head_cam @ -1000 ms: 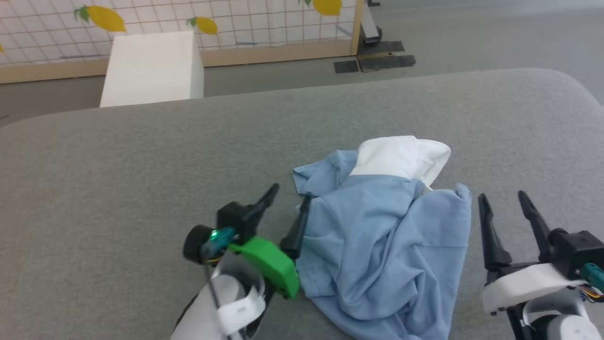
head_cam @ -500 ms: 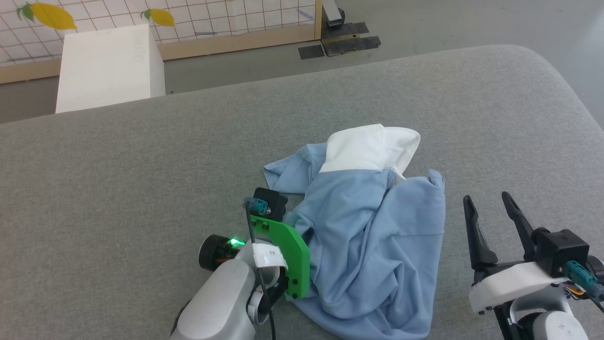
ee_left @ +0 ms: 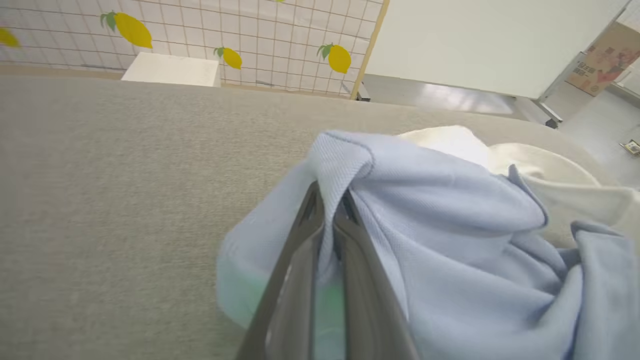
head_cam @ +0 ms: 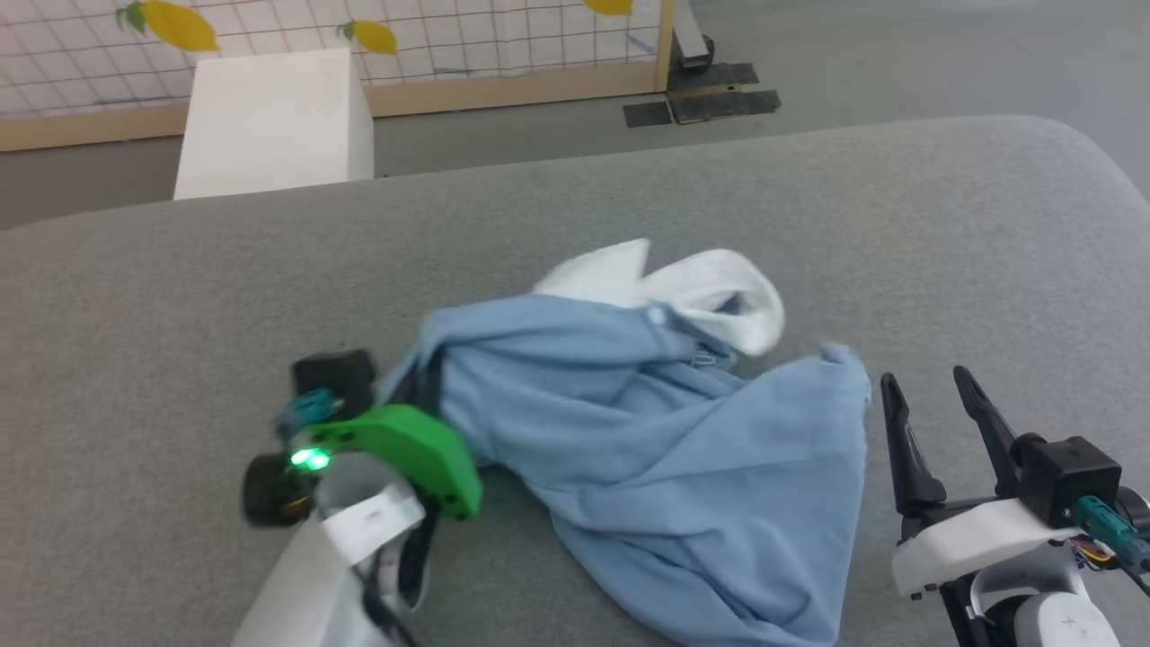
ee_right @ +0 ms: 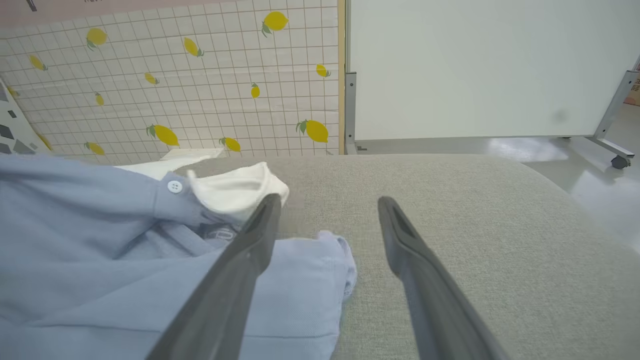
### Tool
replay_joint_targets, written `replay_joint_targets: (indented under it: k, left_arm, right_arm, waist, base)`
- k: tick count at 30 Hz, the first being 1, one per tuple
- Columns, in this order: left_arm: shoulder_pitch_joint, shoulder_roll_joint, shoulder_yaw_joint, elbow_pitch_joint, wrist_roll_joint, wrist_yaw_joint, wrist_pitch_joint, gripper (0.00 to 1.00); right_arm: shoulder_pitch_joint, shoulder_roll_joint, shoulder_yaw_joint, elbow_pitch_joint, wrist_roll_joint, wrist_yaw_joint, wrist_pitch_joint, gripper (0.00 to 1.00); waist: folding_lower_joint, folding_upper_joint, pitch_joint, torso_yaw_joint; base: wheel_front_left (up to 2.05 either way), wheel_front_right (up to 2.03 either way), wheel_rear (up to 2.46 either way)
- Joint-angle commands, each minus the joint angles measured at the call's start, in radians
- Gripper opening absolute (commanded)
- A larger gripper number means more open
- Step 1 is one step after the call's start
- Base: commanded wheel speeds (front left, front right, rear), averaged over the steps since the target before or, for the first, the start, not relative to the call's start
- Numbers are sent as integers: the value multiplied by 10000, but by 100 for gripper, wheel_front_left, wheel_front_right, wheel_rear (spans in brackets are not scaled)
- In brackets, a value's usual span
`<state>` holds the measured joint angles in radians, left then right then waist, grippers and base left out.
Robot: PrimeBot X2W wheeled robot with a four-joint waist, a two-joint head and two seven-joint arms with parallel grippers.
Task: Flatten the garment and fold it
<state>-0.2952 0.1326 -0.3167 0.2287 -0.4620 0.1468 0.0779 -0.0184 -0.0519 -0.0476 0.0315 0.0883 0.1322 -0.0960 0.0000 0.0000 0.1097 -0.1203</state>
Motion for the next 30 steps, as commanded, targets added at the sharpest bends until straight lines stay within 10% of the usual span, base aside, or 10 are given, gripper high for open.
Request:
replay_joint_targets:
  k: [1,12,14,23,30]
  left_arm:
    - [369,230,283,-213,-61,243,-163,0]
    - [2999,1108,1758,-898,-785,1683,901,4]
    - [3139,1142,1841,-1055,-899,1631,879,100]
    - [2577,543,1943,-1649,-377,832,-2833,100]
    - [1865,-66,2165,-1926,458,239,-3388,100]
  right_arm:
    - [-75,16,0,-20,19,-15,12,100]
    - [23,16,122,-14,-58,-15,345,100]
    - [18,16,184,-4,-120,-15,439,100]
    - [-1394,16,1163,411,-752,-15,744,100]
    - [-4004,16,1564,2507,-1012,-15,2092,100]
  waist:
    - [0,0,-83,232]
    - [0,0,-155,912]
    - [0,0,-175,1030]
    - [0,0,41,1719]
    - [0,0,738,2273]
  base:
    - [0,0,0]
    - [0,0,0]
    - [0,0,0]
    - [0,0,0]
    - [0,0,0]
